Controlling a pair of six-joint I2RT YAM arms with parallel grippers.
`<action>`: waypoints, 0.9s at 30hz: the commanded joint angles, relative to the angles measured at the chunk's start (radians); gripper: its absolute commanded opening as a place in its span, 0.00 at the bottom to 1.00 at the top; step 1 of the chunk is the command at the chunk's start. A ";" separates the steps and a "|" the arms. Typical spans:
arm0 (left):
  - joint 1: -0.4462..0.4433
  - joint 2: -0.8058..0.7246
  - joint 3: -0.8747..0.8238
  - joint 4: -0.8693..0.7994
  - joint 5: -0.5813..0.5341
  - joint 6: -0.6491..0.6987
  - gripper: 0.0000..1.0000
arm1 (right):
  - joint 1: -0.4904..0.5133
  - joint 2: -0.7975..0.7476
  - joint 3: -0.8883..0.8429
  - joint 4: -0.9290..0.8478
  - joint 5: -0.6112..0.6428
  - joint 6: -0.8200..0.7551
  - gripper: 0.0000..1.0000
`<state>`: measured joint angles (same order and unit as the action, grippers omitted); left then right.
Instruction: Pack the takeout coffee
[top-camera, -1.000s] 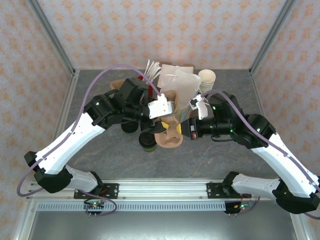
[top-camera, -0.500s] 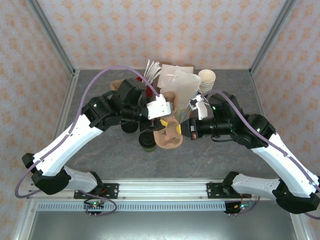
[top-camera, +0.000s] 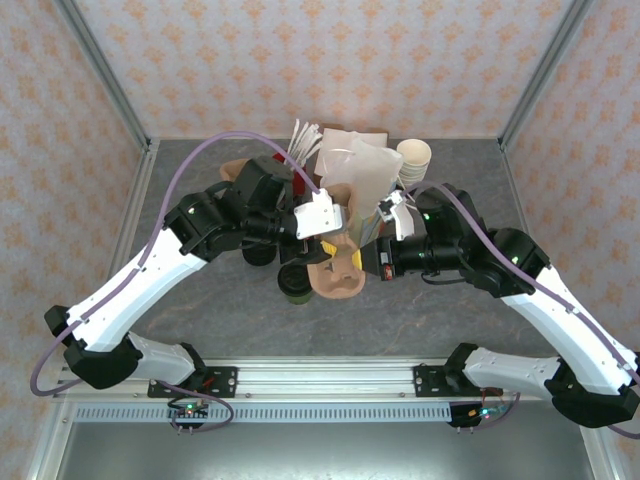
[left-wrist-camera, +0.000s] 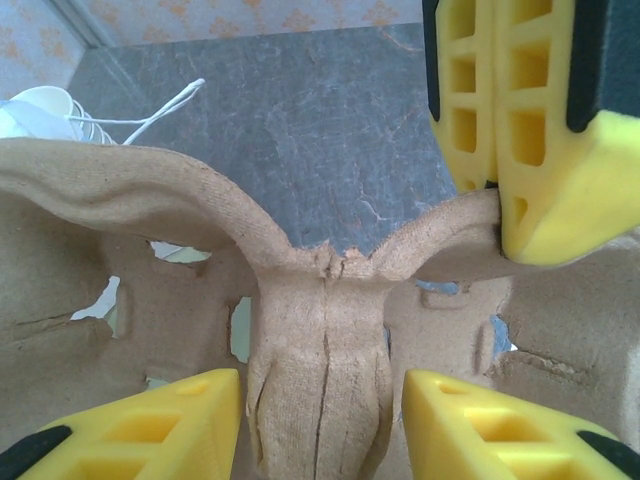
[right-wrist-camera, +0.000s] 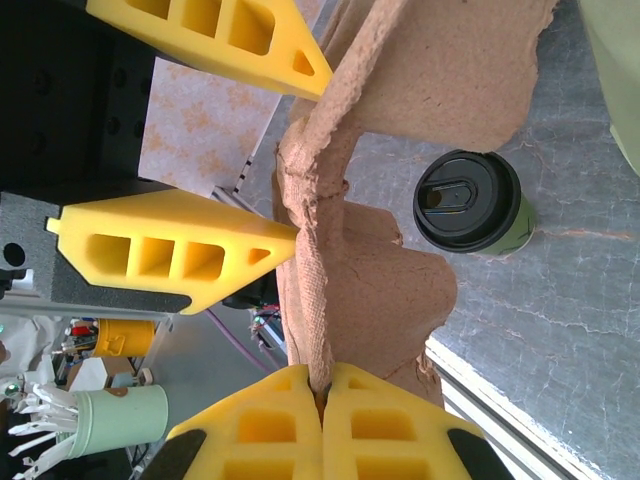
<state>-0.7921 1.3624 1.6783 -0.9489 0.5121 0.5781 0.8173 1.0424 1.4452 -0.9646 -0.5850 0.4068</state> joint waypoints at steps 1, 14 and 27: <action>-0.003 0.007 0.003 0.025 0.007 0.014 0.46 | -0.001 -0.009 -0.003 0.024 -0.015 0.008 0.00; -0.003 0.021 -0.005 0.037 -0.007 0.007 0.36 | -0.003 -0.007 -0.007 0.032 -0.014 0.009 0.00; -0.004 -0.044 -0.014 0.104 -0.071 -0.055 0.31 | -0.012 -0.083 0.001 -0.063 0.294 -0.033 0.33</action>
<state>-0.7921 1.3739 1.6768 -0.9188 0.4786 0.5610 0.8143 1.0103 1.4437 -0.9833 -0.4400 0.3985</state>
